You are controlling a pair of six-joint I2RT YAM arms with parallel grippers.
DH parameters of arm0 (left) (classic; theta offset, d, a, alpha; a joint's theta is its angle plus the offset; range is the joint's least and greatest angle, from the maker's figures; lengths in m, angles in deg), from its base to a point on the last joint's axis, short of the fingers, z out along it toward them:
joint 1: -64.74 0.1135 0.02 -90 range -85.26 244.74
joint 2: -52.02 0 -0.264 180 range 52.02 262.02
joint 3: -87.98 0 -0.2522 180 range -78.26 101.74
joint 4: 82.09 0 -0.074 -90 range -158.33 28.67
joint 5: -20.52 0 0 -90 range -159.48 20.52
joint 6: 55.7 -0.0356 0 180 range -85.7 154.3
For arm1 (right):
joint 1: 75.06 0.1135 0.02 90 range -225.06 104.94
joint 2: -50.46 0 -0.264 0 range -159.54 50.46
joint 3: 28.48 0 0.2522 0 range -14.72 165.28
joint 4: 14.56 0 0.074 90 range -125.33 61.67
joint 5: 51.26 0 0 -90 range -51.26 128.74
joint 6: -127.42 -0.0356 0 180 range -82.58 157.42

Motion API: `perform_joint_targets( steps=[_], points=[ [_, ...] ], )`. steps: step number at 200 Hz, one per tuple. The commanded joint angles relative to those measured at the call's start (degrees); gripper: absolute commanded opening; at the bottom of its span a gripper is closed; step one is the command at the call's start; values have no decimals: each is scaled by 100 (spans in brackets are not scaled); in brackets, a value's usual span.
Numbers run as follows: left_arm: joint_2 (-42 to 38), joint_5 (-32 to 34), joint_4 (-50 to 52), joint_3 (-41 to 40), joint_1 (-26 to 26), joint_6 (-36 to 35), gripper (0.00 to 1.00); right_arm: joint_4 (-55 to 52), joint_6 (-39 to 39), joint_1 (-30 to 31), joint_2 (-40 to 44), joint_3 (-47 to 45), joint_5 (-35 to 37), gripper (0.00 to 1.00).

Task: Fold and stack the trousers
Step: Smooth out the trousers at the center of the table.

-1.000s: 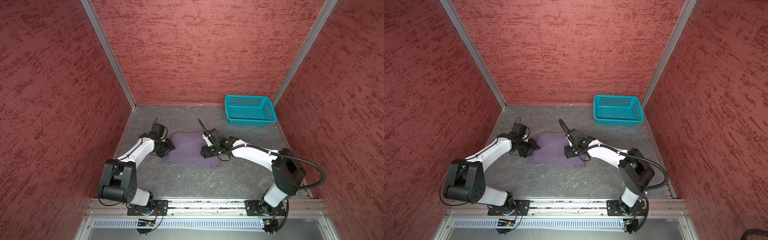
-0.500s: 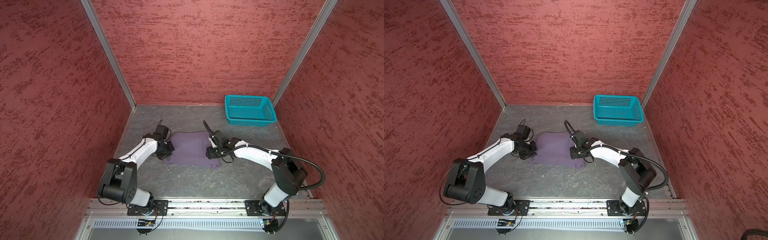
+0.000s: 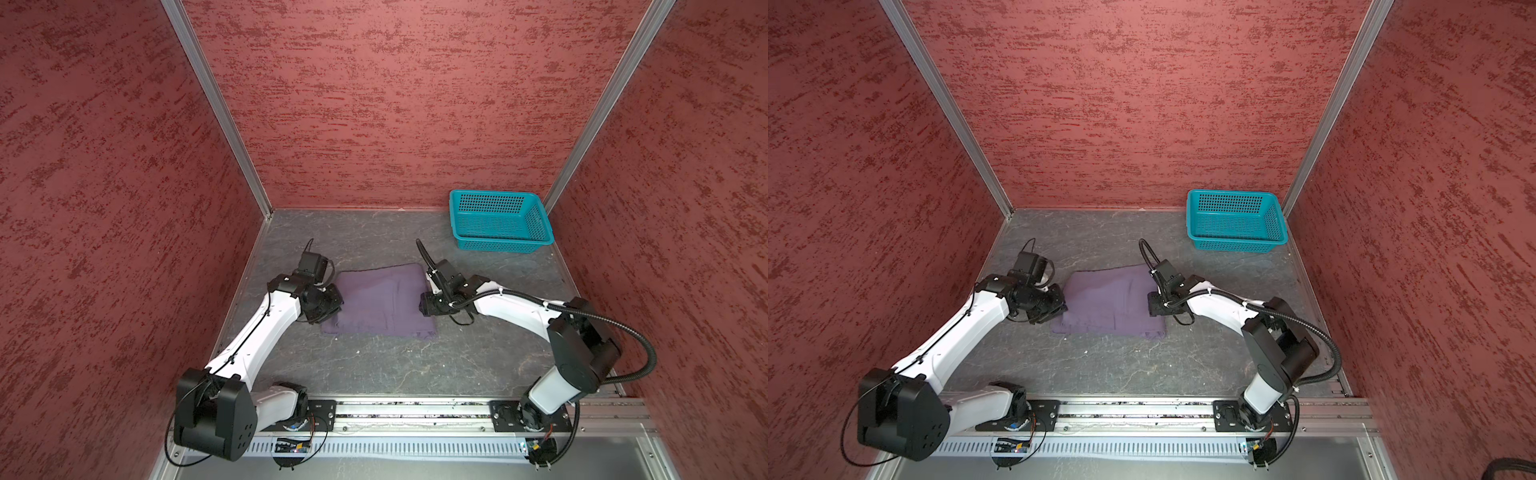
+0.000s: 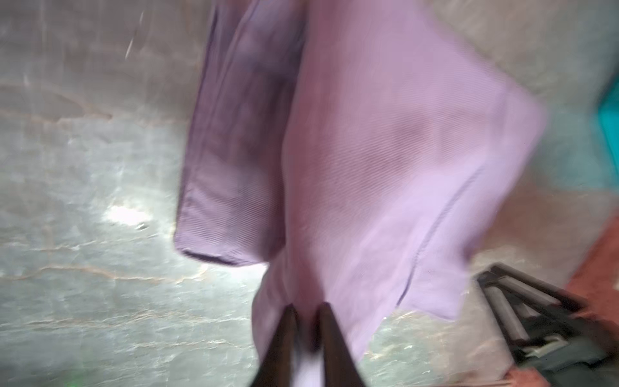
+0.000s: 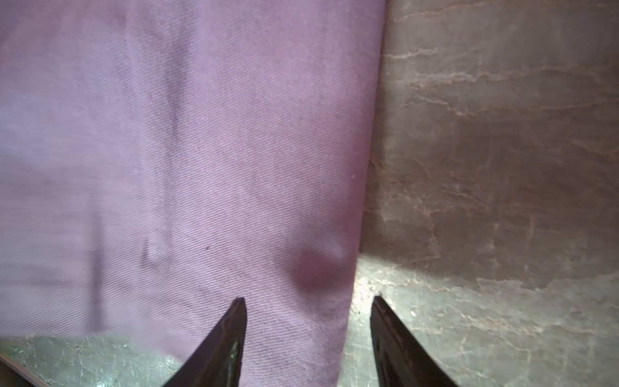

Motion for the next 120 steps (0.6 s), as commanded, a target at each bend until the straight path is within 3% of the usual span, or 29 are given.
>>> perform_joint_targets(
  steps=[1,18,29,55,83,120],
  points=[
    [96,208,72,-710,684,-11,40,137,-11,-66,171,-85,175,60],
    [74,-208,-159,-962,1746,-218,49,134,19,-102,196,-105,138,60],
    [-61,-304,-134,-796,1959,-224,50,104,37,-106,229,-92,148,60],
    [-311,199,133,21,1237,3,54,150,11,-106,346,-82,103,60],
    [43,588,93,626,251,188,58,397,3,-106,300,12,-268,60],
    [917,701,-245,520,-40,134,73,516,-1,-106,172,54,-384,60]
  ],
)
